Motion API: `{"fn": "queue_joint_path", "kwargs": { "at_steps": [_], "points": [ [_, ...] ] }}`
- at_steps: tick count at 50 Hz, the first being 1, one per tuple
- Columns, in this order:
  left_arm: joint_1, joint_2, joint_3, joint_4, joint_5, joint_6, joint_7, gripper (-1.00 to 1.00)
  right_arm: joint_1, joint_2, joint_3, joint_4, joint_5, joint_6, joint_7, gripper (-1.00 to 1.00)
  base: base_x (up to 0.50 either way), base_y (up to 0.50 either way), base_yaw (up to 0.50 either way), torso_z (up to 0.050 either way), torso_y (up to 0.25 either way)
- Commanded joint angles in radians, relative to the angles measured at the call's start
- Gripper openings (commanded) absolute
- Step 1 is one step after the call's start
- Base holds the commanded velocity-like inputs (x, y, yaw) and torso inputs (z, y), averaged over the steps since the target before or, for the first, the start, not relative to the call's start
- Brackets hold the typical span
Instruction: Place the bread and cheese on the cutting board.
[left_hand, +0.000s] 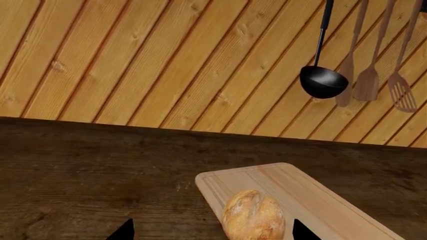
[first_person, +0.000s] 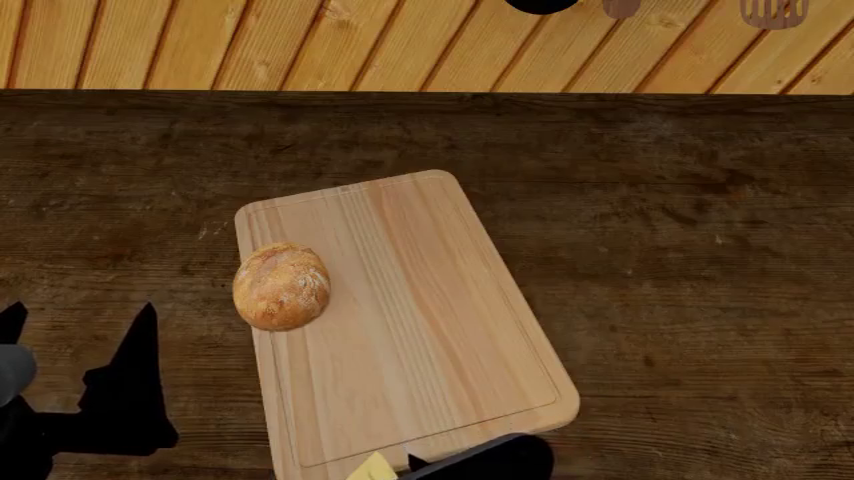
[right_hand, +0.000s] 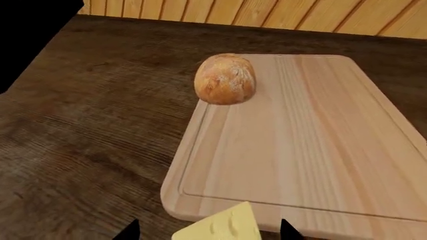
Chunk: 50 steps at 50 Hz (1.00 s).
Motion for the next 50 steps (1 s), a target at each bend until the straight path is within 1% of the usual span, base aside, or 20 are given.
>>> {"fn": "queue_joint_path", "kwargs": {
  "at_steps": [1, 28, 29, 50],
  "points": [
    [0.002, -0.002, -0.001, 0.002, -0.002, 0.003, -0.001, 1.00, 0.004, -0.005, -0.016, 0.038, -0.009, -0.010, -0.012, 1.00, 0.00, 0.00, 0.00, 0.000, 0.000],
    [0.003, -0.005, 0.000, 0.000, -0.003, 0.008, -0.002, 1.00, 0.009, -0.012, -0.044, 0.092, -0.028, -0.036, -0.030, 1.00, 0.00, 0.00, 0.00, 0.000, 0.000],
    [0.003, -0.005, 0.002, -0.002, -0.002, 0.008, -0.001, 1.00, 0.011, -0.009, -0.047, 0.091, -0.038, -0.033, -0.020, -1.00, 0.00, 0.00, 0.00, 0.000, 0.000],
    [0.005, -0.007, 0.003, 0.002, -0.003, 0.010, -0.006, 1.00, -0.019, 0.022, -0.047, 0.008, -0.040, -0.038, 0.017, -1.00, 0.00, 0.00, 0.00, 0.000, 0.000]
  ]
}}
